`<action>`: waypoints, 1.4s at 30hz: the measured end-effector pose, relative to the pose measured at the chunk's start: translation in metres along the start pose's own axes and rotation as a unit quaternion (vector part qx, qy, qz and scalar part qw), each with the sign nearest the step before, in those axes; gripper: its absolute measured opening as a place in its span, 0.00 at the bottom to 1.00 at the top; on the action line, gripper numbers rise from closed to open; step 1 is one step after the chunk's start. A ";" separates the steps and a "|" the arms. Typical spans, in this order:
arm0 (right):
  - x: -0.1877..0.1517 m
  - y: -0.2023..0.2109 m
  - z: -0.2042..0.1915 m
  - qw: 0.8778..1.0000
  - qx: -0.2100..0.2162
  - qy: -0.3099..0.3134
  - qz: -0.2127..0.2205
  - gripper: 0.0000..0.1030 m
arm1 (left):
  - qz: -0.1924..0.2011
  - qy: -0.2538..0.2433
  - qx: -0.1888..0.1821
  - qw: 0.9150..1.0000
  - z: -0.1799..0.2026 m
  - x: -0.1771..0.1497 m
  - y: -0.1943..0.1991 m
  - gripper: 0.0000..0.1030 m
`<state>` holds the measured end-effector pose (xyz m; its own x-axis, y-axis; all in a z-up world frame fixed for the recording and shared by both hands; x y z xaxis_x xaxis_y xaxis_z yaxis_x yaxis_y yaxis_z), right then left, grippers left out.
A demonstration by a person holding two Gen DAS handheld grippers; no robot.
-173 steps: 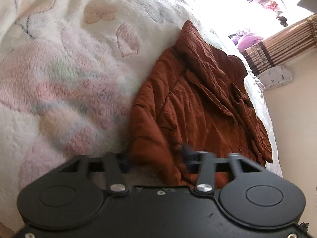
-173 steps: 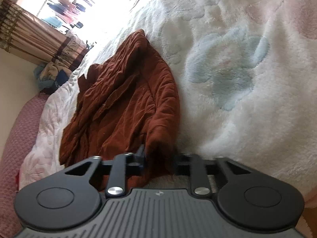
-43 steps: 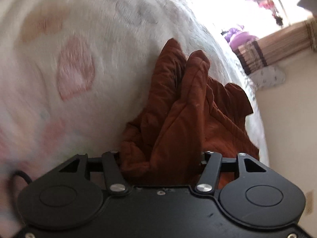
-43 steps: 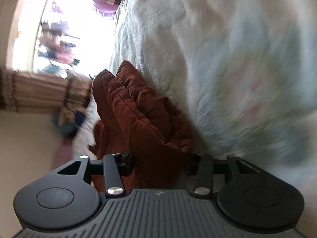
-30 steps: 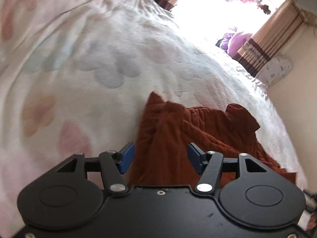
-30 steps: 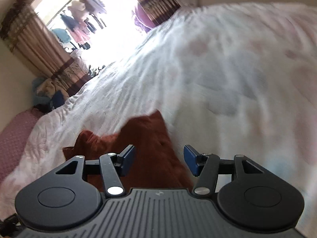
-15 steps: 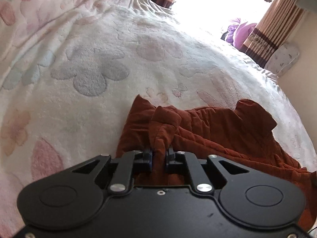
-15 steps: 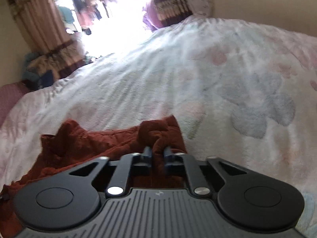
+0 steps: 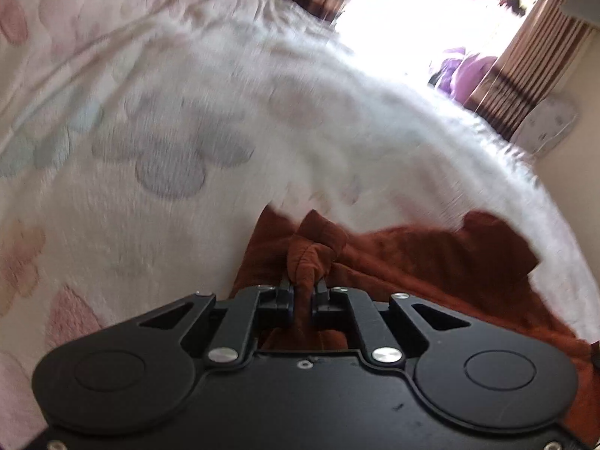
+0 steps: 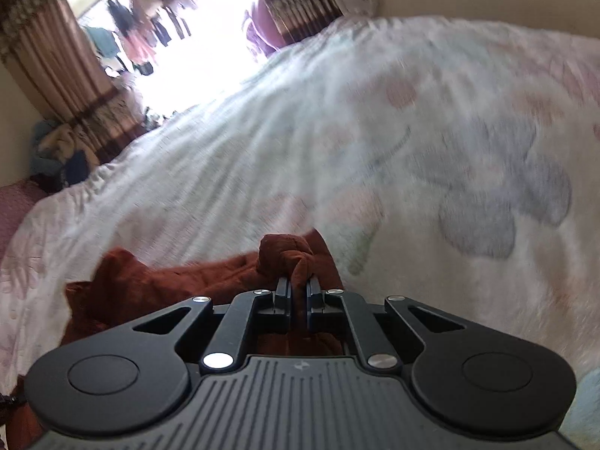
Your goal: Fold large clothes
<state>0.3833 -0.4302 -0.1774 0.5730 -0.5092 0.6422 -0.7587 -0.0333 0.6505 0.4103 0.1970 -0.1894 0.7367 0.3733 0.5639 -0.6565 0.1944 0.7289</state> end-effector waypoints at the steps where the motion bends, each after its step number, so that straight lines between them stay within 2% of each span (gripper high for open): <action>1: -0.002 -0.004 0.002 1.000 -0.002 0.000 -0.003 0.07 | -0.007 0.003 0.002 1.000 -0.003 -0.003 -0.008 0.09; 5: -0.011 -0.013 0.005 1.000 -0.004 0.004 -0.010 0.07 | -0.020 0.009 0.003 1.000 -0.012 -0.010 -0.025 0.13; 9: -0.017 -0.014 0.006 1.000 -0.004 0.008 -0.010 0.10 | -0.022 -0.010 0.016 1.000 -0.010 -0.012 -0.031 0.16; 11: -0.016 -0.009 0.005 1.000 -0.004 0.013 -0.005 0.14 | -0.020 -0.026 0.021 0.999 -0.005 -0.009 -0.028 0.25; 12: -0.015 -0.003 0.004 1.000 -0.007 0.013 0.001 0.25 | -0.017 -0.036 0.028 0.999 -0.002 -0.007 -0.024 0.31; 13: -0.012 0.005 0.002 1.000 -0.012 0.018 0.009 0.39 | -0.009 -0.046 0.042 0.998 -0.001 -0.002 -0.016 0.42; 15: -0.008 0.025 -0.001 0.999 -0.030 0.033 0.030 0.46 | 0.011 -0.052 0.049 0.997 -0.002 0.006 0.004 0.44; 17: -0.007 0.050 -0.008 0.996 -0.034 0.060 0.051 0.46 | 0.023 -0.042 0.035 0.998 -0.003 0.010 0.029 0.44; 20: -0.017 0.090 -0.024 0.993 -0.004 0.100 0.067 0.46 | 0.033 -0.050 0.022 0.998 0.005 -0.001 0.068 0.44; 22: -0.035 0.111 -0.038 0.990 0.018 0.127 0.061 0.37 | 0.028 -0.066 0.004 0.997 0.016 -0.022 0.092 0.44; 25: -0.070 0.128 -0.060 0.983 0.038 0.172 0.043 0.30 | 0.015 -0.091 -0.029 0.995 0.036 -0.065 0.112 0.44; 29: -0.108 0.124 -0.068 0.982 0.052 0.180 0.010 0.29 | -0.011 -0.101 -0.044 0.994 0.042 -0.110 0.107 0.44; 33: -0.125 0.109 -0.051 0.985 0.019 0.169 -0.005 0.27 | -0.010 -0.082 -0.037 0.996 0.027 -0.123 0.094 0.44; 36: -0.118 0.110 -0.028 0.989 -0.012 0.144 0.008 0.24 | -0.004 -0.066 -0.024 0.997 0.011 -0.115 0.092 0.44; 39: -0.110 0.114 -0.002 0.991 -0.044 0.122 0.019 0.24 | -0.002 -0.071 -0.001 0.997 -0.001 -0.112 0.095 0.44; 42: -0.112 0.110 0.015 0.993 -0.046 0.105 0.008 0.22 | -0.012 -0.069 -0.001 0.998 -0.010 -0.113 0.090 0.44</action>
<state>0.2314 -0.3898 -0.1839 0.6206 -0.3179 0.7168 -0.7422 0.0568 0.6678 0.2664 0.1815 -0.1912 0.7670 0.2402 0.5950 -0.6391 0.2035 0.7417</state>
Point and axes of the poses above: each gripper's, at about its wrist camera, not at the fingertips, and y roughly against the way its jaws point, z to its right, x to its top, the point moved 7 cm from there along -y, roughly the way its jaws point, and after that the axes turned 6 degrees about -z, right-handed, at the moved point
